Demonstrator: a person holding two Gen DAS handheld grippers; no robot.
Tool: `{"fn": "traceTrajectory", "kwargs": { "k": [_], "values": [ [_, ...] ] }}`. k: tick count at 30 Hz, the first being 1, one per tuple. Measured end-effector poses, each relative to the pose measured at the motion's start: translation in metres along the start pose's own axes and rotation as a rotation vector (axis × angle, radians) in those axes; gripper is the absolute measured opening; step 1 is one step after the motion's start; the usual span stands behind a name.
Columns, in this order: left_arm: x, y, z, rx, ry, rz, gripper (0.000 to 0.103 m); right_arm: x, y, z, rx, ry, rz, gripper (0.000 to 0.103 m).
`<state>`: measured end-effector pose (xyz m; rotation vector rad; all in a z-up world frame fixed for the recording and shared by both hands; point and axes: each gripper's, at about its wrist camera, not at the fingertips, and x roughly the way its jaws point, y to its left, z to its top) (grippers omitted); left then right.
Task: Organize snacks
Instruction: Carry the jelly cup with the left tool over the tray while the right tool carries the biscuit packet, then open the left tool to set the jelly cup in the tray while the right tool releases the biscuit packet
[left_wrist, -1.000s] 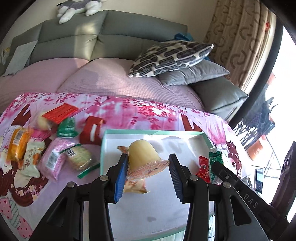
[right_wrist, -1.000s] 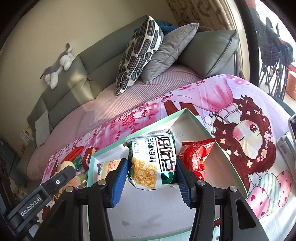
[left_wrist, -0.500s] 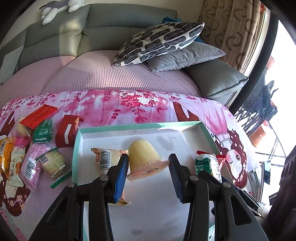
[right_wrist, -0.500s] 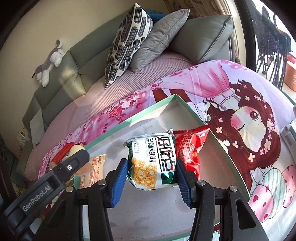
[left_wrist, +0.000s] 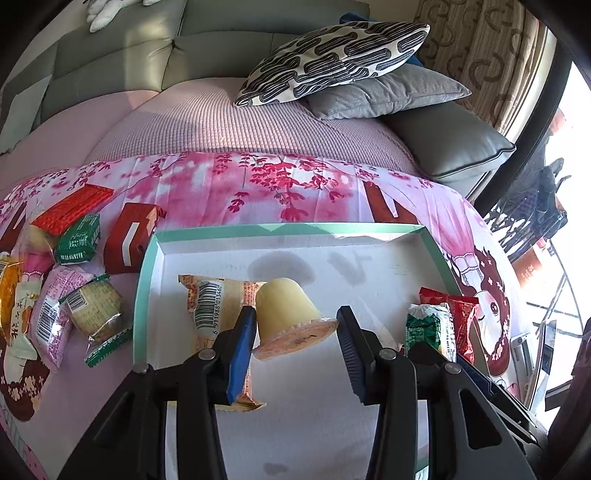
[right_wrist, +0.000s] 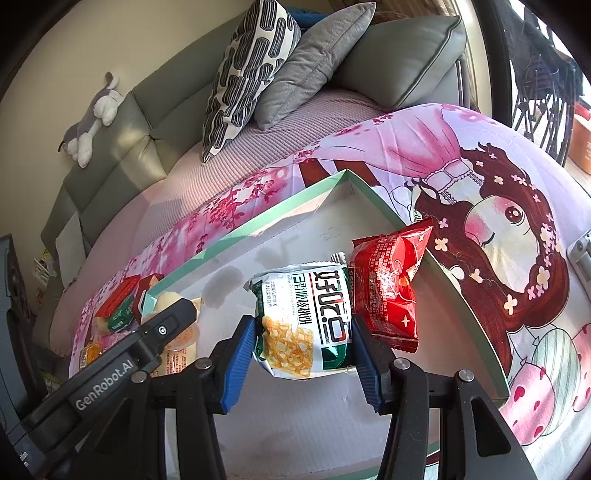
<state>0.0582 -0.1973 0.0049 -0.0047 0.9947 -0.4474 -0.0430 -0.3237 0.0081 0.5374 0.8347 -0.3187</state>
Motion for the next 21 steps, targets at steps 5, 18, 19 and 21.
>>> {"fn": "traceTrajectory", "kwargs": {
  "k": [5,18,19,21],
  "values": [
    [-0.003,-0.001,0.0,0.005,-0.008,0.005,0.049,0.001,0.0,0.0,-0.002,0.007,-0.004,0.054],
    [-0.011,0.003,0.0,-0.009,-0.008,0.028,0.058,-0.002,0.002,0.001,-0.021,-0.001,-0.036,0.059],
    [-0.011,0.004,0.0,-0.011,-0.009,0.031,0.059,-0.002,0.002,0.001,-0.024,0.0,-0.04,0.06],
    [-0.012,0.005,0.0,-0.016,-0.01,0.035,0.061,-0.003,0.003,0.002,-0.03,-0.002,-0.054,0.061]
  ]
}}
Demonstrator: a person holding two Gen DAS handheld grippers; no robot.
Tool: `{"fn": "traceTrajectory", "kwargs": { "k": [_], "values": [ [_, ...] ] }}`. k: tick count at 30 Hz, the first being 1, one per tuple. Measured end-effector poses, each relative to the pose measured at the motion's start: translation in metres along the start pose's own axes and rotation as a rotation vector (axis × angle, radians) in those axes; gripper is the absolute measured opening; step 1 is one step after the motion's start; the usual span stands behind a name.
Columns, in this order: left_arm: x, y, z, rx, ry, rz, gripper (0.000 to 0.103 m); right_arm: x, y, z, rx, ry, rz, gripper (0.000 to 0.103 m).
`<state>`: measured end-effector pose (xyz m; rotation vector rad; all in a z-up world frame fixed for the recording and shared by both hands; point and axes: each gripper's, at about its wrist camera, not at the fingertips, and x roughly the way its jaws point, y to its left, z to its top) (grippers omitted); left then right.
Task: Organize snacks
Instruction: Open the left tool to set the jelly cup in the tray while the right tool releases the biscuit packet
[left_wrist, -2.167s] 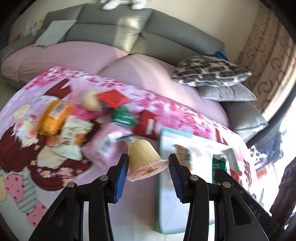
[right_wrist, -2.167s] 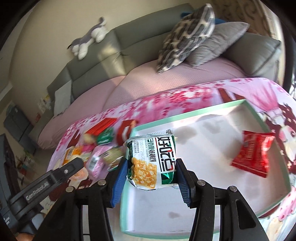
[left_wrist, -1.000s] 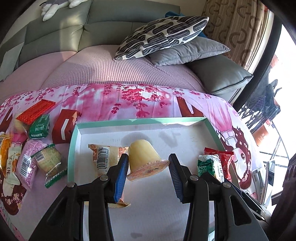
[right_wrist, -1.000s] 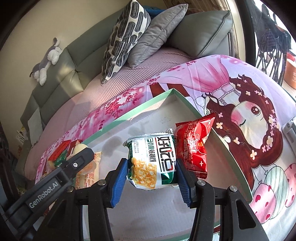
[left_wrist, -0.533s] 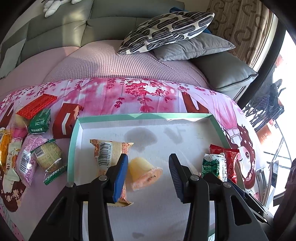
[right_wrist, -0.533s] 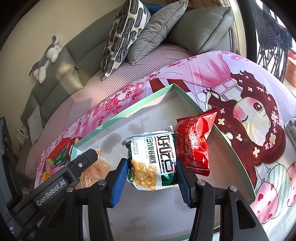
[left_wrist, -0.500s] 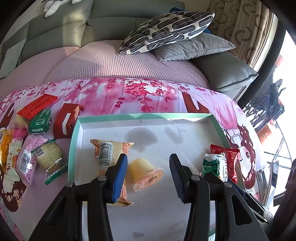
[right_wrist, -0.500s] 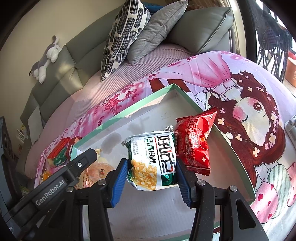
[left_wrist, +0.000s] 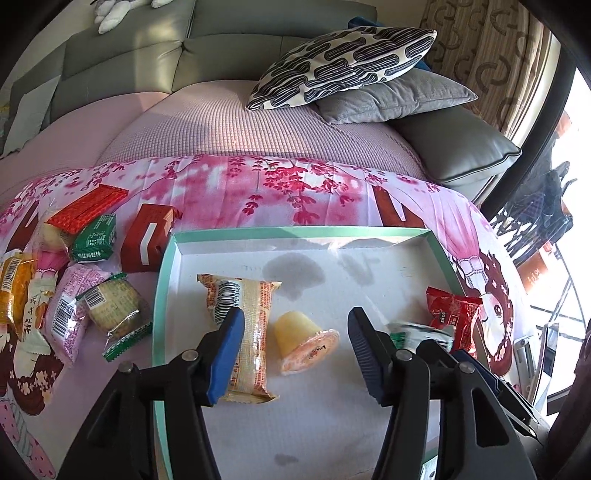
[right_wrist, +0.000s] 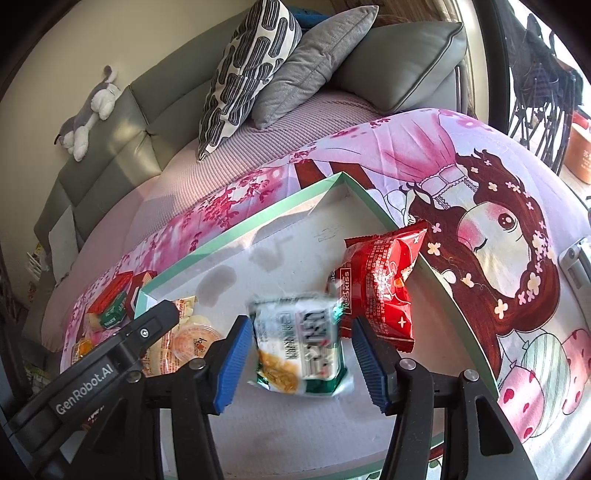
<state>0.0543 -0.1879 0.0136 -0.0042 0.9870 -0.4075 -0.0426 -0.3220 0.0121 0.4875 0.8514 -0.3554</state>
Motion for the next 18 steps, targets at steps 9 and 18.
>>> {"fn": "traceTrajectory", "kwargs": {
  "k": [9,18],
  "values": [
    [-0.011,0.011,0.002,-0.026,-0.022,0.039,0.067,-0.008,0.0,0.002,-0.011,-0.022,-0.014,0.064],
    [-0.022,0.031,0.004,-0.076,-0.048,0.068,0.071,-0.014,-0.002,0.003,-0.007,-0.04,-0.019,0.063]
  ]
}}
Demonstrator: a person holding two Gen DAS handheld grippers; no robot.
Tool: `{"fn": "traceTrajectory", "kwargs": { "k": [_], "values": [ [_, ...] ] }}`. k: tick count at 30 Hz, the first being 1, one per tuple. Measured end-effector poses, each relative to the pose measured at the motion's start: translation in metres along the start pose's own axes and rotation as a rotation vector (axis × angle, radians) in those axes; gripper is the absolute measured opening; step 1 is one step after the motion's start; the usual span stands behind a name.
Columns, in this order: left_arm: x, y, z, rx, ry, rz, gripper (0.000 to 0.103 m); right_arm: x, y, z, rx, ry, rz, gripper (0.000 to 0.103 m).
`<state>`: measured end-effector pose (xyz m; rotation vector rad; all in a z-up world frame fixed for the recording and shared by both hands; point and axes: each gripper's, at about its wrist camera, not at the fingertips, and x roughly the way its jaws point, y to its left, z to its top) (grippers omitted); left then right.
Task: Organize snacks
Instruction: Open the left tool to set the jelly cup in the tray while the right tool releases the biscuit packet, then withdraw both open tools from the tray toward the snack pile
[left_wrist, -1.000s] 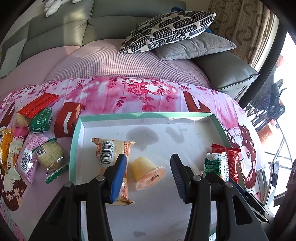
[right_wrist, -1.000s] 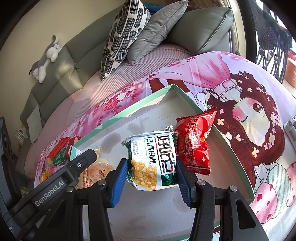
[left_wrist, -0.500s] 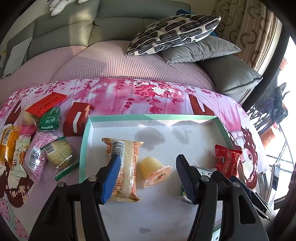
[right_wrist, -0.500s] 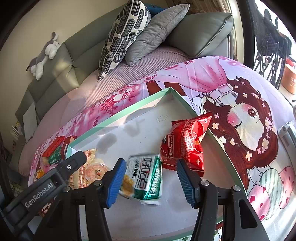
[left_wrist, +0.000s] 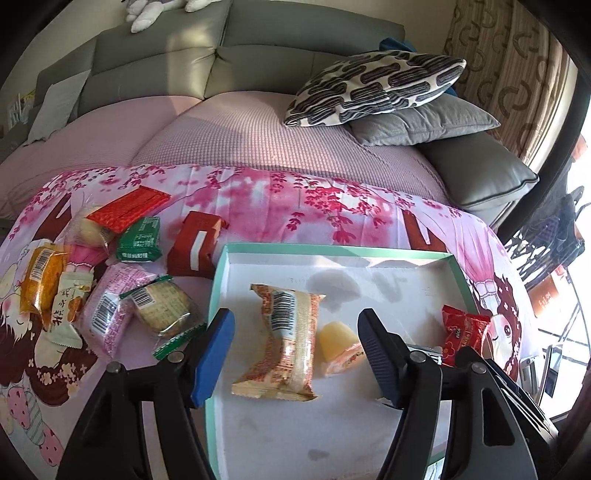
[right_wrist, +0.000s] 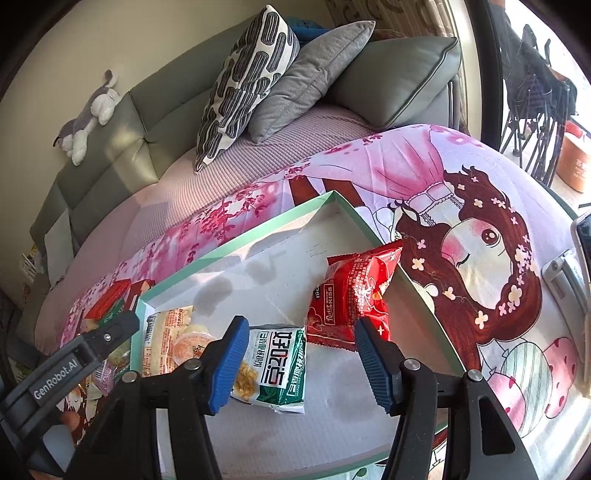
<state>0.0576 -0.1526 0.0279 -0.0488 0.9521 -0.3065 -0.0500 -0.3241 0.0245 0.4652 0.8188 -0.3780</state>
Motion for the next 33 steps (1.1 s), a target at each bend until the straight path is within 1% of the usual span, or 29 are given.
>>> {"fn": "traceTrajectory", "kwargs": {
  "k": [6,7,8,9,13,16,18,22,25,28,33],
  "values": [
    [0.007,0.014,-0.002,-0.038,0.016,0.052,0.073,0.001,0.002,0.0,-0.014,0.0,-0.009,0.064],
    [0.008,0.017,-0.003,-0.045,0.016,0.068,0.078,0.002,0.003,0.0,-0.019,-0.001,-0.018,0.066],
    [0.008,0.019,-0.003,-0.05,0.015,0.084,0.088,0.002,0.003,0.0,-0.024,-0.003,-0.032,0.075],
    [0.009,0.021,-0.004,-0.056,0.011,0.102,0.091,0.003,0.004,0.0,-0.03,-0.005,-0.042,0.081],
    [0.01,0.03,-0.006,-0.073,-0.008,0.17,0.094,0.005,0.005,0.0,-0.05,-0.005,-0.06,0.087],
    [0.013,0.033,-0.008,-0.068,-0.006,0.201,0.095,0.006,0.006,-0.001,-0.064,-0.005,-0.07,0.094],
    [0.015,0.034,-0.009,-0.066,-0.001,0.211,0.095,0.006,0.008,-0.001,-0.076,-0.009,-0.079,0.102],
    [0.019,0.034,-0.011,-0.062,0.016,0.222,0.095,0.008,0.01,-0.002,-0.1,-0.012,-0.1,0.103],
    [0.018,0.033,-0.011,-0.055,0.013,0.223,0.096,0.011,0.011,-0.003,-0.114,0.001,-0.124,0.103],
    [0.018,0.035,-0.012,-0.055,0.015,0.214,0.096,0.014,0.01,-0.005,-0.123,0.016,-0.128,0.103],
    [0.015,0.041,-0.013,-0.054,0.012,0.231,0.096,0.015,0.014,-0.007,-0.145,0.015,-0.142,0.103]
  ]
}}
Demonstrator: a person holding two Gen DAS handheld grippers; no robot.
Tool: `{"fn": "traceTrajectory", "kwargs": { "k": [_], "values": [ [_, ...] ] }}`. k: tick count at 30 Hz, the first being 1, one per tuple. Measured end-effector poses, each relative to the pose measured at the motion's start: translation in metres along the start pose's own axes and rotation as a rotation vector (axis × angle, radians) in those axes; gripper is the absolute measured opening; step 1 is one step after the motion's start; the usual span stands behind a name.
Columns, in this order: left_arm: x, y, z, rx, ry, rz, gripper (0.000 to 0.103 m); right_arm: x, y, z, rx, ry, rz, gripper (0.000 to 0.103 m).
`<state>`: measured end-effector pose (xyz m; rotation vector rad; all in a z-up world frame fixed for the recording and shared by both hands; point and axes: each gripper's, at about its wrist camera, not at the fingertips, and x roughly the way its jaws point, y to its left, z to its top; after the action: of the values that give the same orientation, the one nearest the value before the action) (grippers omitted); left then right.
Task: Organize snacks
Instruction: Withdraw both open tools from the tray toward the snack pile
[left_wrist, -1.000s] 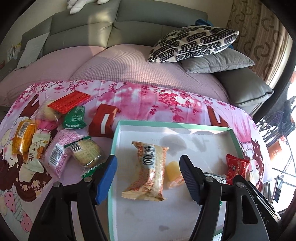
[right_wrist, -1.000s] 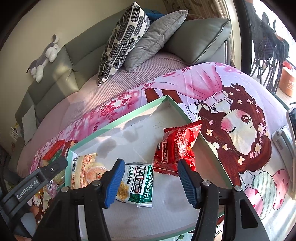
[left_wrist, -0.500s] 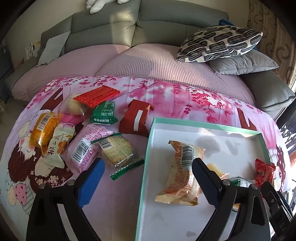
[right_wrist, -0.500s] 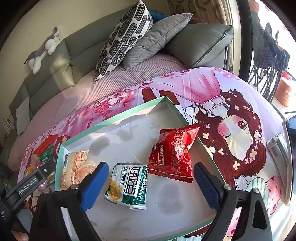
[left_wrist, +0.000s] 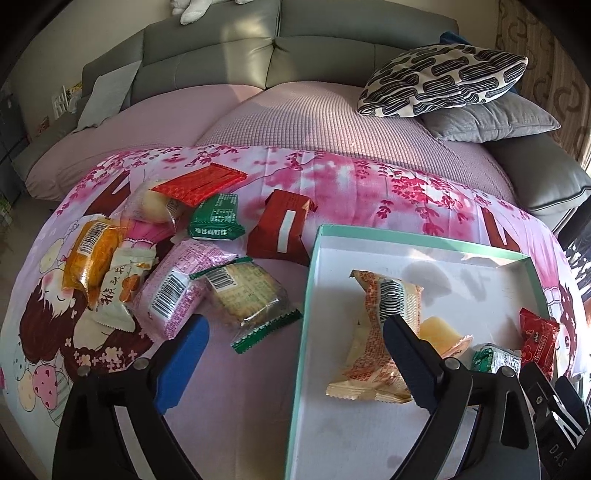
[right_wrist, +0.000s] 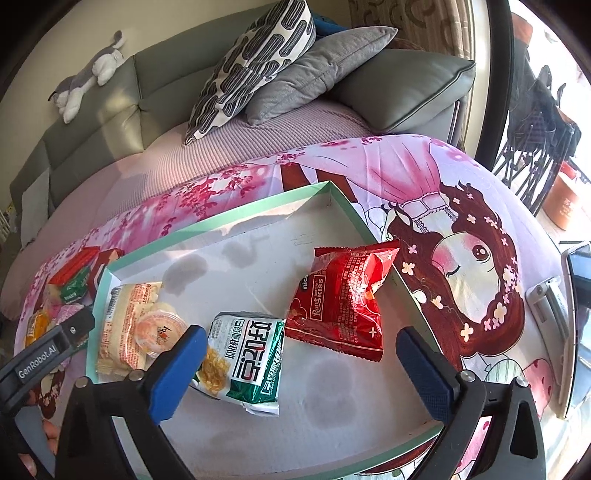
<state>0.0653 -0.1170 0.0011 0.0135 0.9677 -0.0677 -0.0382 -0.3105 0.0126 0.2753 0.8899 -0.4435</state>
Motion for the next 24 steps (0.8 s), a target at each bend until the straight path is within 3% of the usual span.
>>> {"fn": "traceTrajectory", "kwargs": {
  "k": [6,14,18,24],
  "values": [
    [-0.006,0.01,0.0,0.015,-0.023,0.054,0.095,0.0,0.008,0.0,-0.021,-0.001,-0.001,0.103],
    [-0.01,0.039,0.002,-0.041,-0.028,0.087,0.095,-0.002,0.037,-0.003,-0.103,-0.009,0.009,0.103],
    [-0.008,0.056,0.002,-0.031,-0.01,0.17,0.095,-0.001,0.057,-0.006,-0.158,-0.004,0.011,0.103],
    [-0.01,0.096,0.003,-0.094,-0.006,0.224,0.095,-0.003,0.092,-0.012,-0.227,-0.009,0.04,0.103]
  ]
}}
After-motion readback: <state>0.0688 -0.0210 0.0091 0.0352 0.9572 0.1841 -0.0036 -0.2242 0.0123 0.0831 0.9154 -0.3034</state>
